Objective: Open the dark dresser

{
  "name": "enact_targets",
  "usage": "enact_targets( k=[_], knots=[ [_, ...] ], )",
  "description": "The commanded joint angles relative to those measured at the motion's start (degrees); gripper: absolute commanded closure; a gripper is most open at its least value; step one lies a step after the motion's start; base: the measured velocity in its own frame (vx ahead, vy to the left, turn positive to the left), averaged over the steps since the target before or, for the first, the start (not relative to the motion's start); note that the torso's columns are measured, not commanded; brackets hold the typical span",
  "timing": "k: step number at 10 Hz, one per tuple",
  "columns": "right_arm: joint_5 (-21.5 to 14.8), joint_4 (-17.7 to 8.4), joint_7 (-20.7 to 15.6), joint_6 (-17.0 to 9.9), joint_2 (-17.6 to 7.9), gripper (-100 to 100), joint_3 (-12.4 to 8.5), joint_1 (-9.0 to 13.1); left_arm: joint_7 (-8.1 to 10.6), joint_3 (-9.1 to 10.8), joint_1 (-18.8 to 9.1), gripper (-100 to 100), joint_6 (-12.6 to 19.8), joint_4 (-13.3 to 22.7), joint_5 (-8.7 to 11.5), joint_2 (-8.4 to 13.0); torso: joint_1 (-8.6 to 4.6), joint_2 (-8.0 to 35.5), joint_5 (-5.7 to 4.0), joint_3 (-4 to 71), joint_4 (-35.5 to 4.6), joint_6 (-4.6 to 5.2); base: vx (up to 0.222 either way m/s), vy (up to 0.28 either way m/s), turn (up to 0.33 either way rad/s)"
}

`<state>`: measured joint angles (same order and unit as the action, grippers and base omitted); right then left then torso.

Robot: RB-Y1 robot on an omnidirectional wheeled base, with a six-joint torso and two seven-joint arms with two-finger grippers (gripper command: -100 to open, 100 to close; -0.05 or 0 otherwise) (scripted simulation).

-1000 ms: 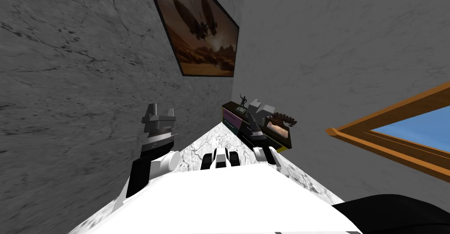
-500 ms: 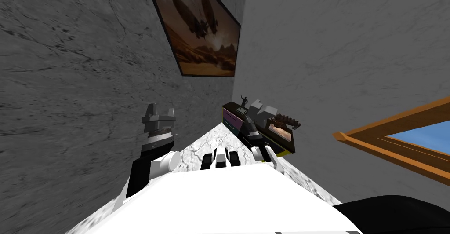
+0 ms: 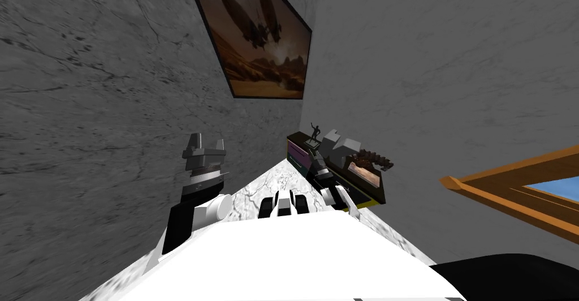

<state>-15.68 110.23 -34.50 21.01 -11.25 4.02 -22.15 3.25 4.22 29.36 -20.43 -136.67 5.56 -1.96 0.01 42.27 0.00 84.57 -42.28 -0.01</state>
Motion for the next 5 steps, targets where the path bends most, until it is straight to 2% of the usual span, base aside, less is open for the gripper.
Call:
enact_targets(
  k=[1,2,3,4,5],
  knots=[
    [-1.90,-2.78,-4.24,-0.84,-0.46,-100,1.48,1.31,0.00,0.00,0.00,0,0.00,0.00,0.00,0.00,0.00,0.04,0.00,-0.02,-0.01,0.02,0.044,-0.042,0.070],
    [-1.90,-2.78,-5.48,-0.84,-0.46,-100,1.48,1.31,0.00,0.00,0.00,0,0.00,0.00,0.00,0.00,-0.06,0.01,-0.02,-0.01,0.00,0.00,0.044,-0.034,0.035],
    [-3.16,-4.98,-7.29,-1.23,-0.81,-100,2.41,2.34,0.00,0.00,0.00,0,0.00,0.00,0.00,0.00,-0.02,0.02,-0.01,0.00,0.00,0.02,0.057,-0.038,0.046],
    [-3.16,-4.98,-8.71,-1.23,-0.81,-100,2.41,2.34,0.00,0.00,0.00,0,0.00,0.00,0.00,0.00,-0.03,-0.03,-0.01,0.02,0.01,0.01,0.051,-0.030,0.038],
    [-4.44,-7.25,-10.29,-1.63,-1.15,-100,3.35,3.41,0.00,0.00,0.00,0,0.00,0.00,0.00,0.00,0.02,0.00,0.00,0.01,0.00,0.01,0.052,-0.029,0.065]
  ],
)
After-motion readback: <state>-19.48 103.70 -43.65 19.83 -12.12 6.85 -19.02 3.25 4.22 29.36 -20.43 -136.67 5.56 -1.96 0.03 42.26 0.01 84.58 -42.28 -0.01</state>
